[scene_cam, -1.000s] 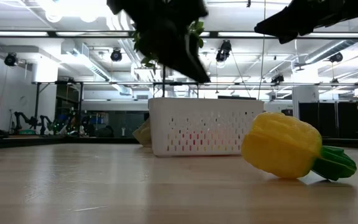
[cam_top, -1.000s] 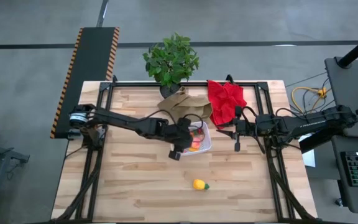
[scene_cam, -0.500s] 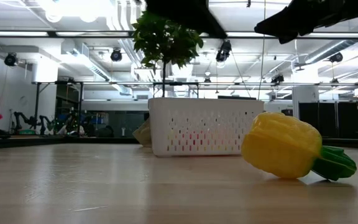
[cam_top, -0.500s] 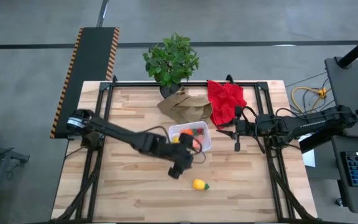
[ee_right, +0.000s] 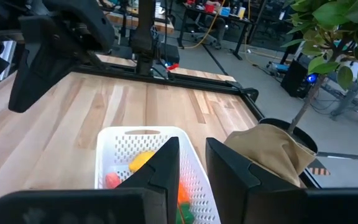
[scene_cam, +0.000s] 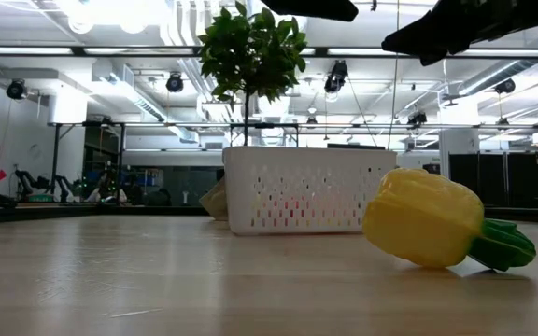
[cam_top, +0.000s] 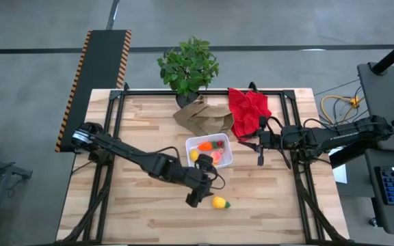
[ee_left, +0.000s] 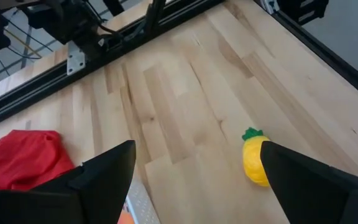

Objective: Pick and placing Produce into tupperware
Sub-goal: Put the pineapple into the bin

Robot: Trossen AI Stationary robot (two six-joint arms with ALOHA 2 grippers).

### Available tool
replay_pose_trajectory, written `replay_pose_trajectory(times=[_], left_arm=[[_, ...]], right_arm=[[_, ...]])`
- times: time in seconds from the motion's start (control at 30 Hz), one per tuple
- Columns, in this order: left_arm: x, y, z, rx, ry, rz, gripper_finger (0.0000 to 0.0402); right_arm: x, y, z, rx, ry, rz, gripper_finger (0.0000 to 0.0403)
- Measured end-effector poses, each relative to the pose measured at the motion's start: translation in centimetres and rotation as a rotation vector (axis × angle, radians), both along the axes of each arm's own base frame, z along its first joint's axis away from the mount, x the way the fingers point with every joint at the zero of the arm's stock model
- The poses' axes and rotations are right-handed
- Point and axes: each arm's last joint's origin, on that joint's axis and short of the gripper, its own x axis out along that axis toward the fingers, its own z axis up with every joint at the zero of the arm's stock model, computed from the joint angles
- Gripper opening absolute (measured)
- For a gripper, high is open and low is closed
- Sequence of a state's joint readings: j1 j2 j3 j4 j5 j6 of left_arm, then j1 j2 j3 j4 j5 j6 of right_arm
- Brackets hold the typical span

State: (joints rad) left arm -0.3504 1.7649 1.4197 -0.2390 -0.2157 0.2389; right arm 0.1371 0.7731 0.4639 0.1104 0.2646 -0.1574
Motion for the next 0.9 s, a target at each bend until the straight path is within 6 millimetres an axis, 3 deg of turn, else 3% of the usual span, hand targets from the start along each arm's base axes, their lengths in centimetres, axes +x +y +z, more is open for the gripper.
replay_pose_trajectory(times=[0.2, 0.43, 0.57, 0.77, 0.9], left_arm=[[0.1, 0.0, -0.3, -0.001, 0.009, -0.003, 0.0329], [3.3, -1.3, -4.0, -0.014, 0.096, -0.075, 0.0329], [4.6, -1.6, -3.5, -0.02, 0.115, -0.061, 0.0329], [5.9, -1.9, -5.4, -0.08, 0.21, -0.093, 0.0329], [6.1, -1.4, -5.3, -0.141, 0.217, -0.105, 0.0329]], right_arm=[[0.0, 0.0, 0.0, 0.0, 0.0, 0.0, 0.007], [0.0, 0.0, 0.0, 0.006, 0.001, -0.001, 0.007], [0.0, 0.0, 0.0, 0.025, -0.001, -0.004, 0.007], [0.0, 0.0, 0.0, 0.025, -0.001, -0.004, 0.007], [0.0, 0.0, 0.0, 0.025, -0.001, -0.005, 0.007]])
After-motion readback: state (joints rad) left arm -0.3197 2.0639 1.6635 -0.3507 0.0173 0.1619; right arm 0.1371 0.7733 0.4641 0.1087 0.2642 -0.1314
